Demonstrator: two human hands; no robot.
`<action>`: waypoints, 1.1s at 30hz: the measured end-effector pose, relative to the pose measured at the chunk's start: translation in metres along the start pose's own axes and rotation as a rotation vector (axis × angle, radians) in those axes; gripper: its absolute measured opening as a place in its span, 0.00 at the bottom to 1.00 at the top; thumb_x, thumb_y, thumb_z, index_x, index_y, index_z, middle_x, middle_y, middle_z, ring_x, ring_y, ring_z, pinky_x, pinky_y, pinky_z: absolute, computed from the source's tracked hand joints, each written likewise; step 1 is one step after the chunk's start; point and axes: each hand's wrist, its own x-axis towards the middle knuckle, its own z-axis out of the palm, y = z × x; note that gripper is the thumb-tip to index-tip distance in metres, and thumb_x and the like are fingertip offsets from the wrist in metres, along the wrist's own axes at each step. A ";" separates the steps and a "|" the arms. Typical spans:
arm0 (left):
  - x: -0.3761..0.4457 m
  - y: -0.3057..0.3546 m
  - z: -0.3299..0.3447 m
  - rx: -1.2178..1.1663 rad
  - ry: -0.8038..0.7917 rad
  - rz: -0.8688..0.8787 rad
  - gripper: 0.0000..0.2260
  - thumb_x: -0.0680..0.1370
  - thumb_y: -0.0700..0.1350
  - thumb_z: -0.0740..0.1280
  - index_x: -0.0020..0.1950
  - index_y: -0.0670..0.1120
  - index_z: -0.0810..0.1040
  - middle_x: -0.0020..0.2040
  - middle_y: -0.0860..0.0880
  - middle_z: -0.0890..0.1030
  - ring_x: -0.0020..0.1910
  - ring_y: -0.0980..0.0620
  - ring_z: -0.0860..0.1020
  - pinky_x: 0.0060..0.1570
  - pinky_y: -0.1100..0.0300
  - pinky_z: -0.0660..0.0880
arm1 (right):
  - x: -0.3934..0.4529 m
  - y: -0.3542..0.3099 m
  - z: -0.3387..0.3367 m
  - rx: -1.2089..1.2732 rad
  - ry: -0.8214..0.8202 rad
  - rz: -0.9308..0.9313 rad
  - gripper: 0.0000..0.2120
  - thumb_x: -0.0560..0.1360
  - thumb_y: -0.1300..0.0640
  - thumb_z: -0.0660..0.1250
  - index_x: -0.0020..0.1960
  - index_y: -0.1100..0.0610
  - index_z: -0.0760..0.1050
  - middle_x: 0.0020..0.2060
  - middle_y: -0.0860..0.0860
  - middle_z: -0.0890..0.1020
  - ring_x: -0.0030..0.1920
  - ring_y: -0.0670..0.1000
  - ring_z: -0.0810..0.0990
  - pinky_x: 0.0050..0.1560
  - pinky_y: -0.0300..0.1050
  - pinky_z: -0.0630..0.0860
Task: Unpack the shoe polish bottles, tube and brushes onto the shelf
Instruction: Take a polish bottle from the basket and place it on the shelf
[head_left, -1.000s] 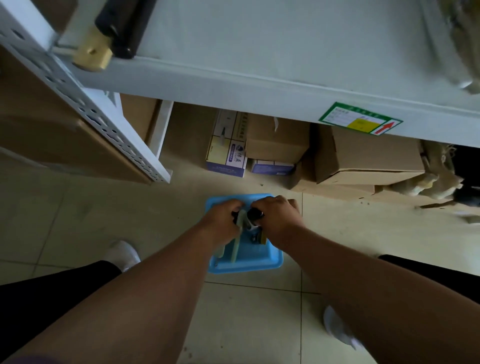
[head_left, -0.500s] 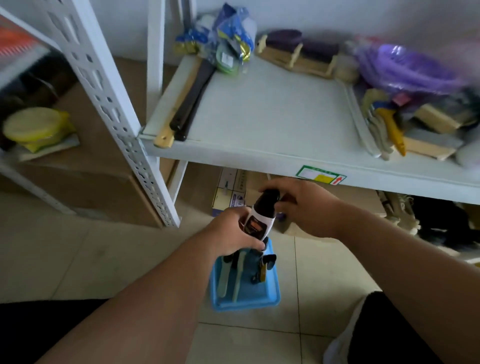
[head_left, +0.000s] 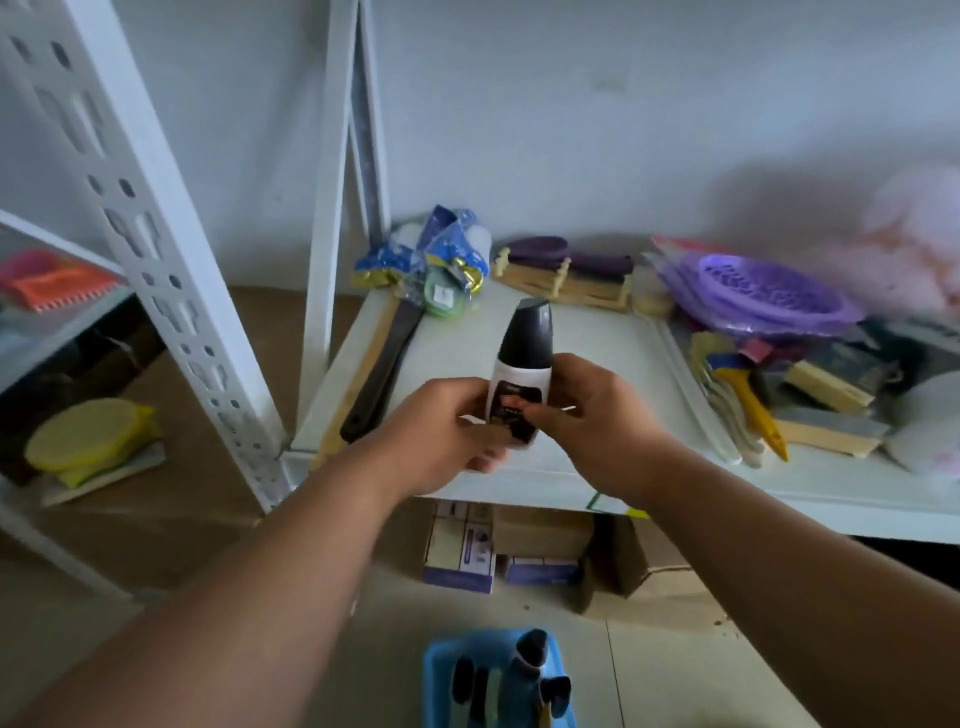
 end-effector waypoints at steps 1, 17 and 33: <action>0.010 -0.001 -0.007 0.041 0.036 0.014 0.09 0.77 0.47 0.78 0.55 0.59 0.87 0.50 0.53 0.88 0.43 0.44 0.87 0.38 0.58 0.83 | 0.014 0.004 0.003 0.019 0.018 0.004 0.15 0.73 0.56 0.75 0.53 0.37 0.78 0.47 0.37 0.86 0.47 0.40 0.85 0.50 0.45 0.81; 0.119 -0.022 -0.025 0.146 0.411 0.006 0.10 0.80 0.34 0.73 0.52 0.49 0.87 0.46 0.48 0.88 0.33 0.54 0.86 0.33 0.63 0.83 | 0.135 0.047 0.039 -0.034 0.061 0.016 0.19 0.70 0.62 0.73 0.52 0.40 0.78 0.45 0.42 0.86 0.45 0.44 0.85 0.47 0.42 0.79; 0.112 -0.025 -0.021 0.206 0.448 0.005 0.10 0.82 0.36 0.71 0.59 0.47 0.85 0.50 0.49 0.87 0.31 0.55 0.87 0.33 0.65 0.81 | 0.138 0.056 0.044 -0.109 0.078 0.007 0.16 0.73 0.58 0.73 0.57 0.43 0.78 0.48 0.43 0.86 0.49 0.46 0.83 0.52 0.43 0.77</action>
